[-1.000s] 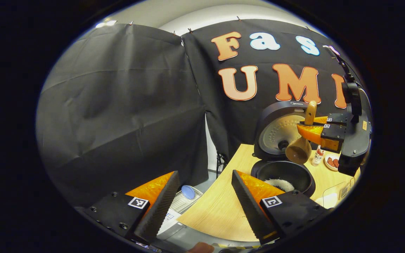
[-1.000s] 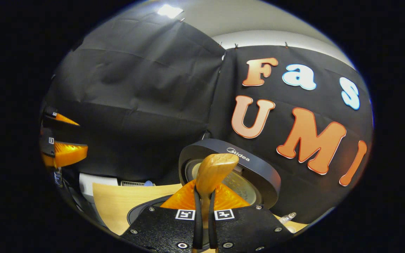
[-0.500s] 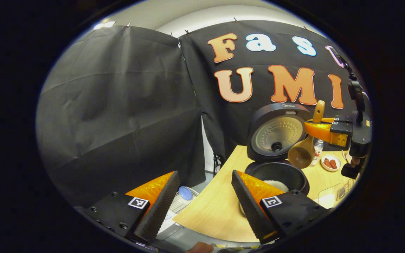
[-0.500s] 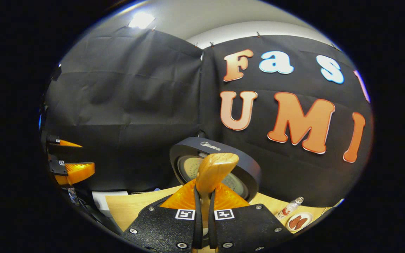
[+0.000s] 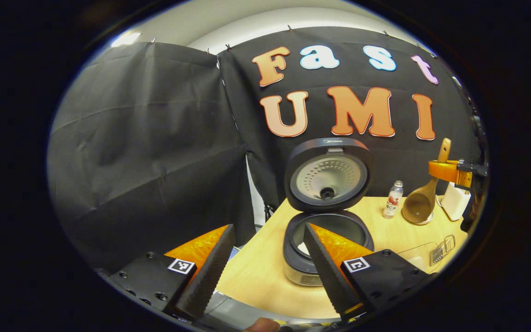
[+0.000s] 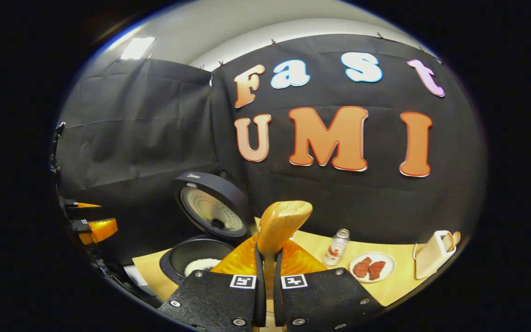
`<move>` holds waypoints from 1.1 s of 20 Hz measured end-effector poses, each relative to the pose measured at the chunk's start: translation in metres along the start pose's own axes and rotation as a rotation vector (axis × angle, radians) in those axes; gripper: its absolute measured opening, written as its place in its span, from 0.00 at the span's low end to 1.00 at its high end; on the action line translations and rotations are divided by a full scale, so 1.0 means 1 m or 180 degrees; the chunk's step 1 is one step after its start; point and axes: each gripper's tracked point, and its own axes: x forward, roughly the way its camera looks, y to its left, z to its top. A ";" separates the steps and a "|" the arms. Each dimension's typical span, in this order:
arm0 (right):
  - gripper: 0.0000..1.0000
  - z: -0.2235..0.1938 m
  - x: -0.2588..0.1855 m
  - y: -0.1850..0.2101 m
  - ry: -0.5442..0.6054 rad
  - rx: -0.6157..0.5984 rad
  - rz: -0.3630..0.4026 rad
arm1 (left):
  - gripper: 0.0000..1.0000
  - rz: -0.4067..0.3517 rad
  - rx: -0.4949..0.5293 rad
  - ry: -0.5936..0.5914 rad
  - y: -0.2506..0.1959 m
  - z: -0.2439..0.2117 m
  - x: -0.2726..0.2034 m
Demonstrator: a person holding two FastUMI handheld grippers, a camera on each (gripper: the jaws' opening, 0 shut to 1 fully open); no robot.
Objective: Close the left gripper, press the button to open the rice cooker; take a wooden spoon from the chopstick holder with the right hand, scoop a spoonful of rice and pour it into the rice cooker, then put the wooden spoon back into the chopstick holder.
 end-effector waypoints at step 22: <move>0.06 -0.174 -0.126 -0.220 0.0703 0.1069 -0.1388 | 1.00 -0.0267 0.0091 -0.0112 -0.126 0.048 -0.007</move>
